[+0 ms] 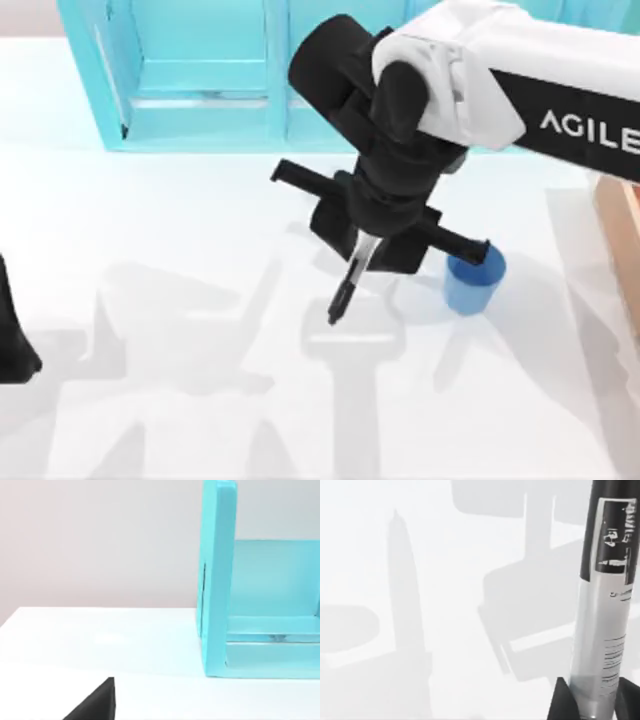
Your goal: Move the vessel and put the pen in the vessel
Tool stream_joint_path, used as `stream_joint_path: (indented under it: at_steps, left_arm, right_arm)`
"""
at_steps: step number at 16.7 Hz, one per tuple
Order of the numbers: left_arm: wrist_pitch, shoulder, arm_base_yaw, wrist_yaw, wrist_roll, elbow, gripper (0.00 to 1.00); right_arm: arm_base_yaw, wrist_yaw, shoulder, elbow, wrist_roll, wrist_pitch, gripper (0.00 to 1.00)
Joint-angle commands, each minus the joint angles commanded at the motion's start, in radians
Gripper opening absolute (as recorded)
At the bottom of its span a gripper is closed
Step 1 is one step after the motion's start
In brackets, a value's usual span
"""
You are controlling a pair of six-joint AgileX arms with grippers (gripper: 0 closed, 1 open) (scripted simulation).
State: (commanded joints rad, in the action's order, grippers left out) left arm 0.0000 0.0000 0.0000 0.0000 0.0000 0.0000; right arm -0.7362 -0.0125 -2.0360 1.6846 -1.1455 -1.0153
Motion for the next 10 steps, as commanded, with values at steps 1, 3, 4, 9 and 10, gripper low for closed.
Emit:
stream_joint_path:
  at_steps: [1,3,4,9,10]
  left_arm:
    - [0.0,0.0,0.0,0.0,0.0,0.0,1.0]
    - [0.0,0.0,0.0,0.0,0.0,0.0,1.0]
    - [0.0,0.0,0.0,0.0,0.0,0.0,1.0]
    - [0.0,0.0,0.0,0.0,0.0,0.0,1.0]
    - [0.0,0.0,0.0,0.0,0.0,0.0,1.0]
  right_arm:
    - [-0.007,-0.037,0.006,-0.029,0.024,0.041,0.0]
    - [-0.025,-0.136,0.018,-0.108,0.088,0.153,0.0]
    - [-0.036,-0.194,0.025,-0.156,0.128,0.221,0.0]
    - [-0.105,-0.533,0.057,-0.46,0.392,0.654,0.0]
    - [-0.12,-0.603,0.065,-0.527,0.455,0.755,0.0]
